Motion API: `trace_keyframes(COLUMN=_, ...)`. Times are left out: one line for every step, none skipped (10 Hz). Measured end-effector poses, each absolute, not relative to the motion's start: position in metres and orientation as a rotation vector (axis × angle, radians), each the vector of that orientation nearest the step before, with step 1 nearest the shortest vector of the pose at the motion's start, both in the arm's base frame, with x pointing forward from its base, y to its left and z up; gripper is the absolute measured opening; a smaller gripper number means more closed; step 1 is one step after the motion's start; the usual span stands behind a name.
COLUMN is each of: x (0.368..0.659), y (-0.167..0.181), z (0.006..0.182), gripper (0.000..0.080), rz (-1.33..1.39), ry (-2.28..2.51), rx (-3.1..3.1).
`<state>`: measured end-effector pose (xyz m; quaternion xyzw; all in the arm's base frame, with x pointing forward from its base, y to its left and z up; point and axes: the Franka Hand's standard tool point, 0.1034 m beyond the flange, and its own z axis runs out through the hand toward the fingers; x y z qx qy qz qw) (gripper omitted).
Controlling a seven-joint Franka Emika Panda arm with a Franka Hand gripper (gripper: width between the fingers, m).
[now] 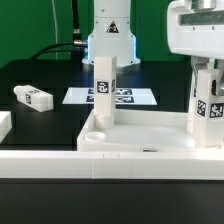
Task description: Assemble desk
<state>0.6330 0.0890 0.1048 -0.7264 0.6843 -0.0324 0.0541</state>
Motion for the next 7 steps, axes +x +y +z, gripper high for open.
trace_keyframes(x=0.633, y=0.0885, z=0.1047, gripper=0.0291, rz=-0.089, ry=2.149, rx=-2.131)
trace_keyframes(x=0.6329, y=0.0877, z=0.1047, gripper=0.0291, rz=-0.079, ry=2.183, rx=-2.091)
trace_keyframes(x=0.6329, y=0.0866, z=0.1046, gripper=0.0291, rz=-0.067, ry=2.254, rx=-2.008)
trace_keyframes(x=0.6329, y=0.0868, z=0.1045, gripper=0.0291, rz=-0.063, ry=2.292, rx=-1.963)
trace_keyframes(x=0.6329, y=0.087, z=0.1046, gripper=0.0291, rz=-0.064, ry=2.277, rx=-1.98)
trace_keyframes(x=0.6322, y=0.0869, z=0.1042, gripper=0.0291, rz=-0.063, ry=2.231, rx=-2.039)
trace_keyframes(x=0.6306, y=0.0873, z=0.104, gripper=0.0476, rz=-0.039, ry=2.184, rx=-2.109)
